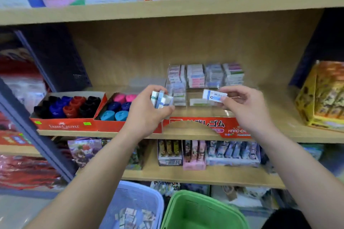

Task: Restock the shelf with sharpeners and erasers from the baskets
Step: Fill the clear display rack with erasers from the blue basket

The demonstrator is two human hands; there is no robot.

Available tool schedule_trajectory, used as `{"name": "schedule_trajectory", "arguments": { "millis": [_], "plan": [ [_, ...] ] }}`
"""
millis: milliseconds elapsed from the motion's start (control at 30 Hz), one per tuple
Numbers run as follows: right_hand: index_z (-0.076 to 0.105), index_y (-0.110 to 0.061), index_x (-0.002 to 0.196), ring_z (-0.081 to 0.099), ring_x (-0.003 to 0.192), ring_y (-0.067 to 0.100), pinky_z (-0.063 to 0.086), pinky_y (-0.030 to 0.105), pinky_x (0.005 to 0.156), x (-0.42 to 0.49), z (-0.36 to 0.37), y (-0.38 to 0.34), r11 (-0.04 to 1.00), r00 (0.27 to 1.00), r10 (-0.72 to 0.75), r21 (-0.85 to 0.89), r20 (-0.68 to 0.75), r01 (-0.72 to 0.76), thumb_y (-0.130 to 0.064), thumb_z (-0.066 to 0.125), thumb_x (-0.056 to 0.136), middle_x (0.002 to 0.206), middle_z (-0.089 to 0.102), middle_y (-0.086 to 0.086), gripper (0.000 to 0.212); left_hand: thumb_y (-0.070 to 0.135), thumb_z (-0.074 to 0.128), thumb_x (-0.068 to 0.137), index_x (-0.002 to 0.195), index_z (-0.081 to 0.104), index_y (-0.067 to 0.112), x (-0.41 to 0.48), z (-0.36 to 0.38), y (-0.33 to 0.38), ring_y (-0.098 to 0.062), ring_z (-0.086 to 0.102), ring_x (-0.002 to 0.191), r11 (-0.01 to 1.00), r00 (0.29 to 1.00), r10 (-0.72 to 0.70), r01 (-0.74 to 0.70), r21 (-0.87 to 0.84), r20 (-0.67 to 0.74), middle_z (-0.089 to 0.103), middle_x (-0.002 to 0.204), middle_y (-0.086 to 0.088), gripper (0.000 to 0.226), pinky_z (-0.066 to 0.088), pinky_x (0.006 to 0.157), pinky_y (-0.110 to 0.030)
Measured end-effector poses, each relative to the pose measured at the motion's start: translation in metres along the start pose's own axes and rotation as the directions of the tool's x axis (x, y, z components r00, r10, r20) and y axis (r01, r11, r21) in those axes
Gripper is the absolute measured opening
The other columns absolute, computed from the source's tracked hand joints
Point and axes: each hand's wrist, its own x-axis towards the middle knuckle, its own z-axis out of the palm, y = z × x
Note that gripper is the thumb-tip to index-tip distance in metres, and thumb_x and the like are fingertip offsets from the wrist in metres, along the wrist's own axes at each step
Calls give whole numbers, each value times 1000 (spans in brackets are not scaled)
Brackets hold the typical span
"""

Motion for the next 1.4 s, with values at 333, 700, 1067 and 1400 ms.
{"name": "schedule_trajectory", "arguments": {
  "millis": [333,700,1067,1400],
  "plan": [
    [70,-27,90,66,74,9,46,17,64,92,68,7,980,991,-8,-198,132,34,-13,76,87,78,70,-4,15,29,84,81,117,59,29,39,6,-23,-15,68,92,993,992,-104,99,-66,-77,68,106,7,44,54,71,-27],
    [75,-20,114,52,106,13,39,27,95,103,102,14,771,924,-67,-569,376,288,-20,57,99,106,52,-5,23,22,86,80,114,64,28,37,-2,-44,-20,73,91,922,979,-203,181,-343,-29,75,100,-2,40,59,77,-31],
    [54,-44,133,68,81,13,53,23,74,22,112,-25,989,845,-112,-22,523,145,-19,86,78,102,62,3,68,27,87,69,111,68,24,19,-11,-38,-33,73,100,815,974,-225,194,-546,11,76,105,-11,46,56,95,-57],
    [52,-22,114,73,85,21,58,33,75,3,105,-25,982,890,-18,177,455,-71,7,80,77,97,74,6,55,4,81,82,110,68,21,-3,-27,-36,-22,71,87,856,979,-203,173,-487,-8,75,103,-15,35,59,76,-35]
  ]
}}
